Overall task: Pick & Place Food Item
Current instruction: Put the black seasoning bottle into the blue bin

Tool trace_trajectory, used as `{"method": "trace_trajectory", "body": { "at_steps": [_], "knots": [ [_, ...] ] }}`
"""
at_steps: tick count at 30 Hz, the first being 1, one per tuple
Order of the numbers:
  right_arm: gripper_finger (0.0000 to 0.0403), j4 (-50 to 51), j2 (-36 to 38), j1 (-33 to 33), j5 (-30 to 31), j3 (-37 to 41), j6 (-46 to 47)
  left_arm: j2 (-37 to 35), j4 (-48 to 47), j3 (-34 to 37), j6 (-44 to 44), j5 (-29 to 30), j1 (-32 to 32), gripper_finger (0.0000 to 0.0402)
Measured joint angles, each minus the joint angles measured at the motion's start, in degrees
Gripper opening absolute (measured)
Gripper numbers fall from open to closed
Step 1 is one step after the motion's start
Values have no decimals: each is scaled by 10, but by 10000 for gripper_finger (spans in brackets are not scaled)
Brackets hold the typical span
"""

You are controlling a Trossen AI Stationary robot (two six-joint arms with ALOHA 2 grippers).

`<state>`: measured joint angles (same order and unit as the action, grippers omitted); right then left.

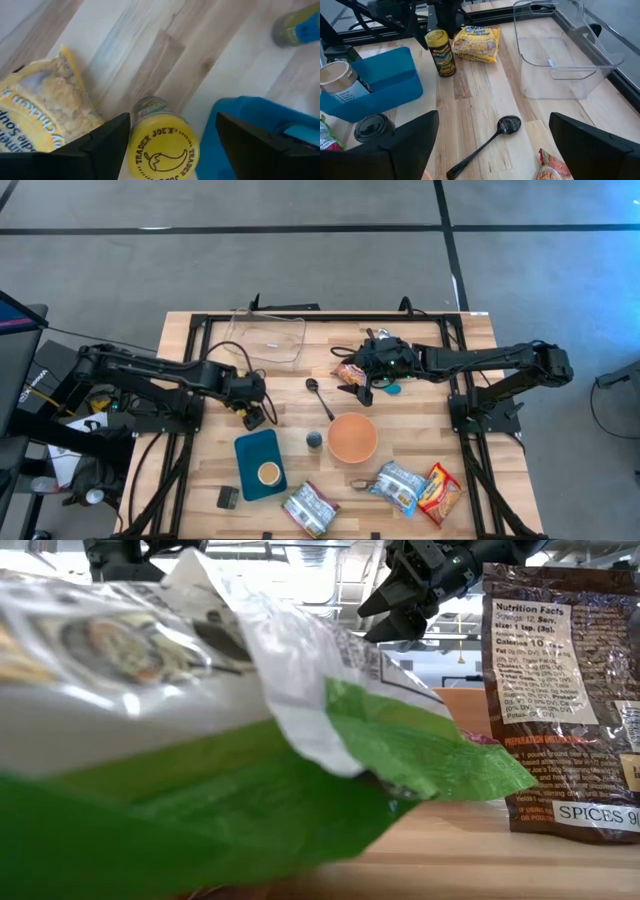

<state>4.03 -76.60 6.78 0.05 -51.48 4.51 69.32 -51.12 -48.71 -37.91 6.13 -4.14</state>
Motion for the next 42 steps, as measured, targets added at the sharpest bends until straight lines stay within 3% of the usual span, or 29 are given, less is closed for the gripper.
{"method": "trace_trajectory", "body": {
  "at_steps": [13,28,42],
  "knots": [
    [372,2,0,0,0,0,0,1,-13,3,0,-2,-1,289],
    [372,2,0,0,0,0,0,1,68,91,-1,-20,-13,289],
    [372,2,0,0,0,0,0,1,77,95,-1,15,-16,288]
  ]
}}
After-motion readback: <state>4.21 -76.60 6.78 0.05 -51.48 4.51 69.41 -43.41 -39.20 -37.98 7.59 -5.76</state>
